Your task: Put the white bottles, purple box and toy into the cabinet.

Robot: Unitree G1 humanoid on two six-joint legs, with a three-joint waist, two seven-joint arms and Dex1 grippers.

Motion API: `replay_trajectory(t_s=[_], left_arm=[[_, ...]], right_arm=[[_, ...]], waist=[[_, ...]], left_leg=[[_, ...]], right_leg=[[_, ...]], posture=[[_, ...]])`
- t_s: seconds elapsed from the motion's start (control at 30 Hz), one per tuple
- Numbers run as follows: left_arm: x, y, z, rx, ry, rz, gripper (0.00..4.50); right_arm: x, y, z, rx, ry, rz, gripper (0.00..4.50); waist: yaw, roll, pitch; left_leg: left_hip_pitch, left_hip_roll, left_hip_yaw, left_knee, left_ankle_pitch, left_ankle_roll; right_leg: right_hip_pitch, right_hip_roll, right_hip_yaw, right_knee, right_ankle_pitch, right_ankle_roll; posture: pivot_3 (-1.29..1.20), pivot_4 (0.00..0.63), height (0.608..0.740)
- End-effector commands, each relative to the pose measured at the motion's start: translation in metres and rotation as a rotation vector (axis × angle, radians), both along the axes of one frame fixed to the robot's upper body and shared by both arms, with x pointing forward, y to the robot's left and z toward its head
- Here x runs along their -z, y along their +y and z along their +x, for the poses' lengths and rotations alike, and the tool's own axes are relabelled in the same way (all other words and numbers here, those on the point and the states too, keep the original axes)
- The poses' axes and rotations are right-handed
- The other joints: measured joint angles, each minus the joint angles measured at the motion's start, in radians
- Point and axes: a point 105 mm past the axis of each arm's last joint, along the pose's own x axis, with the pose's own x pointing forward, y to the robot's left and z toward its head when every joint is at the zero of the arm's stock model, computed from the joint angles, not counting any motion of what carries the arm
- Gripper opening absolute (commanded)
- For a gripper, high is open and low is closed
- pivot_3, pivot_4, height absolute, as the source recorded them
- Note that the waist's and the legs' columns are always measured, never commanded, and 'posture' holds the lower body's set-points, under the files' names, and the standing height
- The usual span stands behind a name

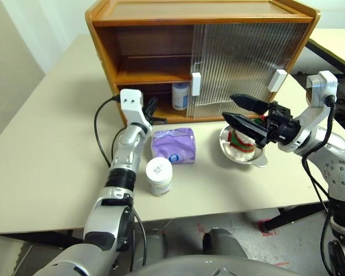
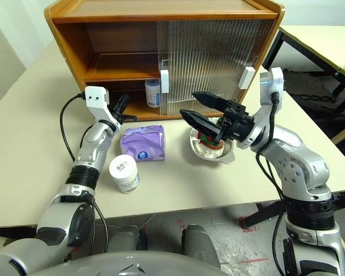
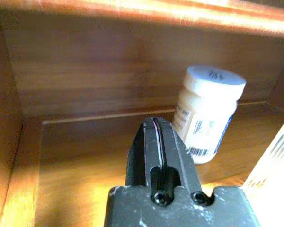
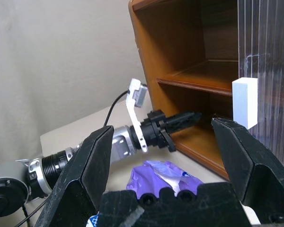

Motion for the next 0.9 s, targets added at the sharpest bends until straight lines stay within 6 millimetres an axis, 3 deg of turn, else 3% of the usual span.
replay_trajectory(t_s=[0.03, 0.23, 0.33, 0.67, 0.9], left_arm=[[-0.008, -0.004, -0.006, 0.064, -0.009, -0.029, 0.02], [-0.026, 0.002, -0.023, 0.192, -0.036, -0.078, 0.02], [-0.035, 0.008, -0.036, 0.288, -0.044, -0.098, 0.62], [-0.051, 0.037, -0.079, 0.617, -0.111, 0.06, 4.43], [-0.047, 0.058, -0.111, 0.798, -0.109, 0.126, 4.47]], right_arm=[[0.001, 0.001, 0.0, -0.01, -0.004, -0.003, 4.5], [0.001, 0.002, 0.001, -0.009, -0.001, -0.001, 4.5], [0.001, 0.001, 0.001, -0.008, 0.0, 0.0, 4.5], [0.002, 0.003, 0.004, -0.02, 0.002, 0.005, 4.5], [0.002, 0.004, 0.006, -0.031, 0.003, 0.004, 4.5]], waist=[[0.005, 0.0, 0.0], [0.006, 0.0, 0.0], [0.005, 0.0, 0.0], [0.006, 0.001, 0.0], [0.008, 0.002, 0.001]], left_leg=[[0.0, 0.0, 0.0, 0.0, 0.0, 0.001], [0.0, 0.0, 0.0, 0.0, 0.001, 0.002], [0.0, 0.001, 0.0, 0.0, 0.002, 0.003], [0.001, 0.001, 0.0, 0.0, 0.001, 0.002], [0.001, 0.002, 0.0, 0.0, 0.0, 0.0]], right_leg=[[0.0, 0.0, 0.0, 0.0, 0.0, 0.0], [0.0, 0.0, 0.0, 0.0, 0.0, 0.0], [0.0, 0.0, 0.0, 0.0, 0.0, -0.001], [0.0, 0.0, 0.0, 0.001, -0.004, -0.005], [-0.001, 0.0, 0.0, 0.001, -0.006, -0.006]], posture=[[0.0, 0.0, 0.74], [0.0, 0.0, 0.74], [0.01, 0.0, 0.74], [0.04, 0.0, 0.74], [0.05, 0.0, 0.74]])
